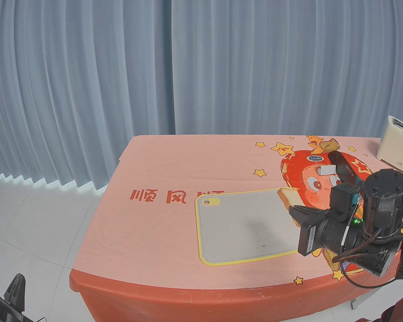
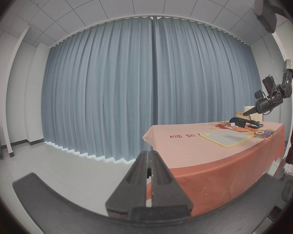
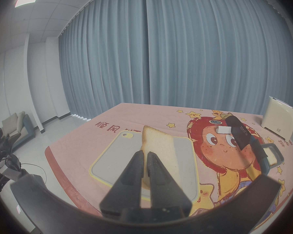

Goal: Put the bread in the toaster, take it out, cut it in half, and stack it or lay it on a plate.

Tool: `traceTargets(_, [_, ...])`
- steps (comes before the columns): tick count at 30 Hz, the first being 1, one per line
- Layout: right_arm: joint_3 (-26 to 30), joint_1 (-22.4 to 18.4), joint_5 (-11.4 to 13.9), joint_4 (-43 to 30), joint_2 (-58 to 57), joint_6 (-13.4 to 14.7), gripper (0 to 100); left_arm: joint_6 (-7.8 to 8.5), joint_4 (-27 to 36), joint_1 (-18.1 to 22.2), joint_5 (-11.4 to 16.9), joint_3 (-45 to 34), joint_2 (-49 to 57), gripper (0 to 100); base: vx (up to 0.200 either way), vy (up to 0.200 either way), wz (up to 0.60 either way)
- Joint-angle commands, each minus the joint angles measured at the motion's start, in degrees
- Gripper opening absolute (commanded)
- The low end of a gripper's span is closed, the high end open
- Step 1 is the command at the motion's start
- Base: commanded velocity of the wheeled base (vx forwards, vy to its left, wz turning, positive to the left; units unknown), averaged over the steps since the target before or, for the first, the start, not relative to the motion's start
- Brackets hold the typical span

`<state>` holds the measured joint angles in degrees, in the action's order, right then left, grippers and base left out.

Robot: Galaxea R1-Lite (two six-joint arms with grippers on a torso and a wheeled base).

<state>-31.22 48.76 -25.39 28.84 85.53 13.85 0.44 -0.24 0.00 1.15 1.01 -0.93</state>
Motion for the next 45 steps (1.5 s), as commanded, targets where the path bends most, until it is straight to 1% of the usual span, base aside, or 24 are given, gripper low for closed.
traceTargets(1, [0.19, 0.1, -0.01, 0.07, -0.98, 0.04, 0, 0.0, -0.02, 0.0, 0.0, -1.01, 0.93, 0, 0.0, 0.0, 0.0])
traceTargets(11, [0.37, 0.02, -0.1, -0.01, -1.24, -0.05, 0, 0.0, -0.02, 0.0, -0.09, -1.01, 0.93, 0, 0.0, 0.0, 0.0])
traceTargets(45, [0.81, 0.1, -0.53, -0.01, -1.33, -0.05, 0, -0.09, -0.02, 0.0, -0.09, -1.01, 0.93, 0, 0.0, -0.2, 0.0])
